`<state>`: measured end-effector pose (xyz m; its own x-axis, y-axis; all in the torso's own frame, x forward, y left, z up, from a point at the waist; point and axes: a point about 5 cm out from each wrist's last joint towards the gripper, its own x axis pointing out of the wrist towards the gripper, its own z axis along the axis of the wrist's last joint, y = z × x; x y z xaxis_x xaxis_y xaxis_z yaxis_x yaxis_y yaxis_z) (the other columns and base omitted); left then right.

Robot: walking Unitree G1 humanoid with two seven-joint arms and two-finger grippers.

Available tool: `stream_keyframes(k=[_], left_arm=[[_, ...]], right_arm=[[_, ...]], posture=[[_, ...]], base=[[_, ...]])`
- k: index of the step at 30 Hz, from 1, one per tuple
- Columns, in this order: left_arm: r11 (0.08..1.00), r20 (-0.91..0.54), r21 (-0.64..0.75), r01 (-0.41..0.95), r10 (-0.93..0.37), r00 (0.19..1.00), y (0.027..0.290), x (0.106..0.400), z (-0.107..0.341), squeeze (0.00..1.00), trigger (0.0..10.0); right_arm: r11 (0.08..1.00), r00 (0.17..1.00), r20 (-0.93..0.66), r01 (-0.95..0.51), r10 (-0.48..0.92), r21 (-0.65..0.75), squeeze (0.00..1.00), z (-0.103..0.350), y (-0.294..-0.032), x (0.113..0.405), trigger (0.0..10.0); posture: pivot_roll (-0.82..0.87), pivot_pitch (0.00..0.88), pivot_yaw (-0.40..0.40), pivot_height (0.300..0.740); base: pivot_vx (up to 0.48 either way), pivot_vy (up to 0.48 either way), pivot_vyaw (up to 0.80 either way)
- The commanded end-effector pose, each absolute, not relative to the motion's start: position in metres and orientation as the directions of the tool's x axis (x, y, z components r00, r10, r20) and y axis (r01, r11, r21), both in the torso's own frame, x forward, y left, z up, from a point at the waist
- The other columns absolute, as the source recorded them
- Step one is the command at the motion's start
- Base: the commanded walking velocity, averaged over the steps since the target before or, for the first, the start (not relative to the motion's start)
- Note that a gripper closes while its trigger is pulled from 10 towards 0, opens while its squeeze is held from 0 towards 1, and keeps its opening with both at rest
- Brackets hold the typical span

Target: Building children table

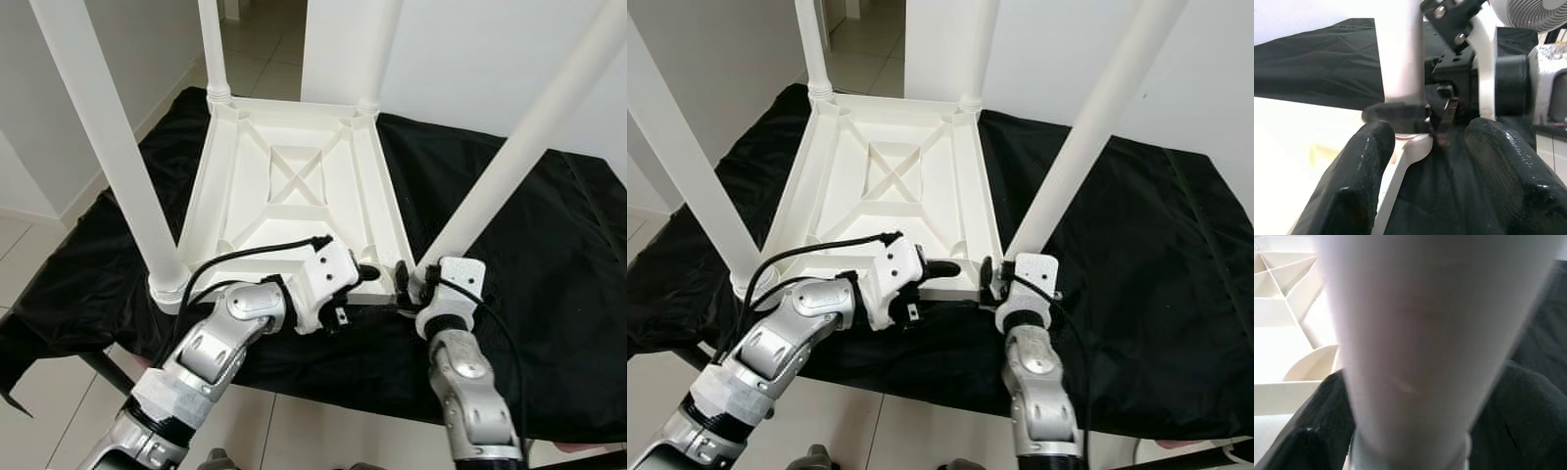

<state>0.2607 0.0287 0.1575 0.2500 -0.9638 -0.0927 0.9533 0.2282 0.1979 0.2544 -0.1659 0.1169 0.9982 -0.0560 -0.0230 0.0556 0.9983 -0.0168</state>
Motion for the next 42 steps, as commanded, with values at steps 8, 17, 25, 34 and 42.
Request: stream_keyframes(k=[8, 17, 25, 34, 42], left_arm=[[0.215, -0.102, 0.193, 0.957, -0.966, 0.238, 0.029, 0.259, 0.158, 0.00, 10.0], [0.194, -0.109, 0.193, 0.962, -0.970, 0.218, 0.029, 0.260, 0.159, 0.00, 10.0], [0.186, -0.113, 0.194, 0.963, -0.971, 0.210, 0.029, 0.260, 0.160, 0.00, 10.0], [0.199, -0.108, 0.200, 0.959, -0.969, 0.224, 0.029, 0.263, 0.161, 0.00, 10.0], [0.208, -0.103, 0.198, 0.958, -0.967, 0.232, 0.029, 0.263, 0.161, 0.00, 10.0]], right_arm=[[0.973, 0.977, 0.020, -0.212, 0.214, -0.091, 0.00, 0.128, -0.196, 0.257, 10.0], [0.861, 0.868, -0.037, -0.495, 0.495, -0.115, 0.00, 0.129, -0.192, 0.266, 10.0], [0.772, 0.786, -0.083, -0.618, 0.613, -0.151, 0.00, 0.129, -0.192, 0.281, 9.9], [0.753, 0.763, -0.119, -0.646, 0.635, -0.125, 0.00, 0.123, -0.198, 0.287, 0.0], [0.784, 0.793, -0.095, -0.609, 0.602, -0.117, 0.00, 0.124, -0.200, 0.279, 0.0]], posture=[[0.07, 0.000, -0.066, 0.740], [0.05, 0.000, -0.040, 0.740], [0.06, 0.000, -0.035, 0.740], [0.07, 0.000, -0.048, 0.740], [0.06, 0.000, -0.059, 0.740]], base=[[0.000, 0.000, 0.00], [0.000, 0.000, 0.00], [0.000, 0.000, 0.00], [0.000, 0.000, 0.00], [0.000, 0.000, 0.00]])
